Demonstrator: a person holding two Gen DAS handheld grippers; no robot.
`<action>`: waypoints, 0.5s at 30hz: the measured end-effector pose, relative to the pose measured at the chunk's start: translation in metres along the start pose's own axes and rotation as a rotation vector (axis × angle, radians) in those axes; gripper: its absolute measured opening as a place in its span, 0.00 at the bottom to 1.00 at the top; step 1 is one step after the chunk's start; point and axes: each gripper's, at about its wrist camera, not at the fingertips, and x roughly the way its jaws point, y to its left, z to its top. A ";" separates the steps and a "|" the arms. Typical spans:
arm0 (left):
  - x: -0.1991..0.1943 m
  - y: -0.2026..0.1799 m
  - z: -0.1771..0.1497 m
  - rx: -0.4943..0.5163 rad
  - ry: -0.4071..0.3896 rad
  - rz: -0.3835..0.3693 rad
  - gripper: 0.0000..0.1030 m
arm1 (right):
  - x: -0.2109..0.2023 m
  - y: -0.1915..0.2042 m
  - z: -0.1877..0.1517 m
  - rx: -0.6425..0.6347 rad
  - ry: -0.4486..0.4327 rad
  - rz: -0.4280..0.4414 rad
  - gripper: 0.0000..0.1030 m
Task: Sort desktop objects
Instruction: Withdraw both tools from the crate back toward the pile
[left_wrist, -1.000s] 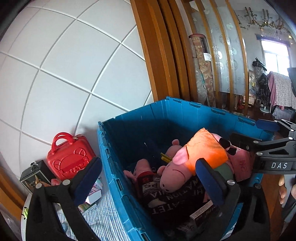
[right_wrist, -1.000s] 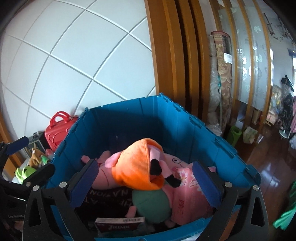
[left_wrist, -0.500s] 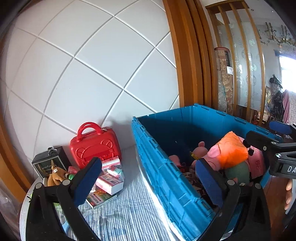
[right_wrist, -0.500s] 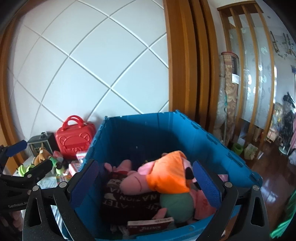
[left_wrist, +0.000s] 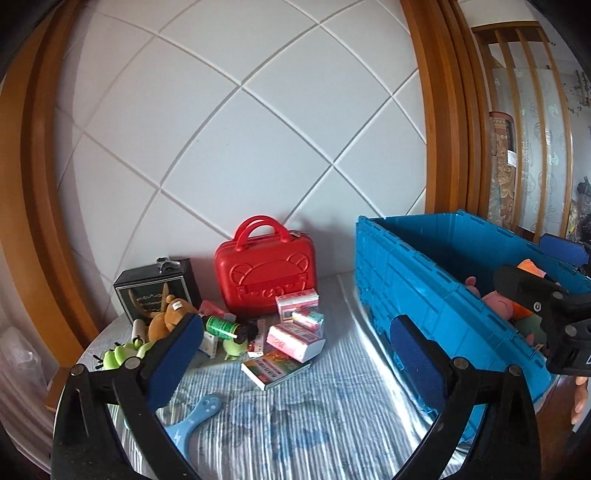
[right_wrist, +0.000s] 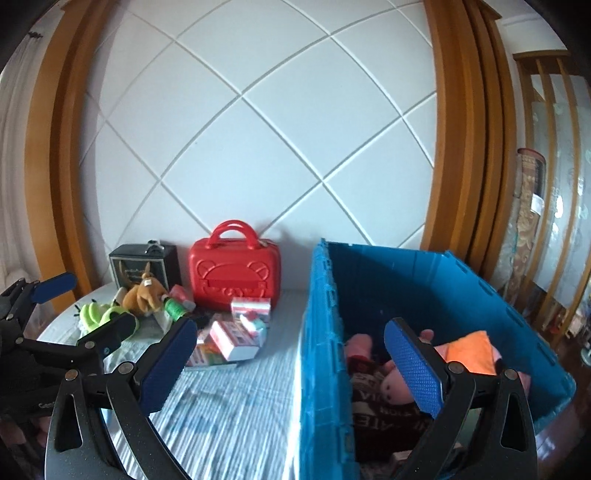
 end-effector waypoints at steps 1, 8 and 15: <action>0.001 0.009 -0.004 -0.011 0.009 0.013 1.00 | 0.004 0.009 0.000 -0.007 0.006 0.011 1.00; 0.011 0.074 -0.030 -0.096 0.078 0.100 1.00 | 0.036 0.060 -0.005 -0.058 0.063 0.090 1.00; 0.022 0.131 -0.066 -0.158 0.155 0.199 1.00 | 0.065 0.092 -0.010 -0.080 0.111 0.149 1.00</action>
